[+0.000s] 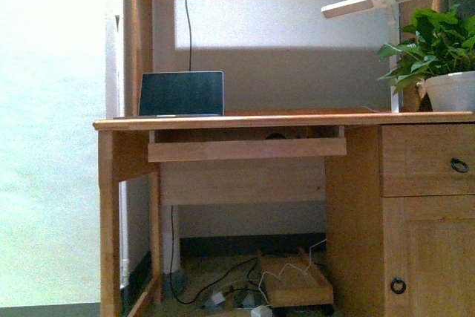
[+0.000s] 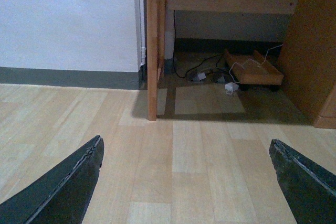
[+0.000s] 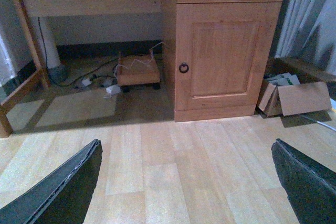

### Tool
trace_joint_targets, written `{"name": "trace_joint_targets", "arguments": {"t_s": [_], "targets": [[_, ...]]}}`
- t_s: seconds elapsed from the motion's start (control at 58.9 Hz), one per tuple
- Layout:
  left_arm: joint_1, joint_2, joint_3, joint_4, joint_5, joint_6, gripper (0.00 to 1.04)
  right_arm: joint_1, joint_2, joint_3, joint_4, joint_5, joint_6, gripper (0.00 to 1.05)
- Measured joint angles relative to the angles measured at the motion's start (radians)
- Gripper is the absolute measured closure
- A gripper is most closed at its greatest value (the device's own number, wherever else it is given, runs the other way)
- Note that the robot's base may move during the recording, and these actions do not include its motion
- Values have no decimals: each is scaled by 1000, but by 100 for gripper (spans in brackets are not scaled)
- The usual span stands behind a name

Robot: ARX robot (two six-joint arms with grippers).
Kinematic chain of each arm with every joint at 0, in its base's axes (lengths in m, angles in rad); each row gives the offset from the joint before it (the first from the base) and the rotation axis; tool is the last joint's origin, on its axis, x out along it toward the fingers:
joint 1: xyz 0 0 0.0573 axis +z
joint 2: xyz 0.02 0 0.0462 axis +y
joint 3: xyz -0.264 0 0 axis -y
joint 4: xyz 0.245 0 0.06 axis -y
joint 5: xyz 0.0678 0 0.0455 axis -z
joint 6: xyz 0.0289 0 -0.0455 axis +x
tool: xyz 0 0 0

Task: Place mouse

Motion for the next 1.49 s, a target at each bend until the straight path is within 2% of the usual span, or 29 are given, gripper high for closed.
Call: {"name": "trace_joint_targets", "arguments": {"t_s": [1.493], "targets": [[0,-1,0,0,1,0,8,-1,0,0,-1,3,0,7]]}}
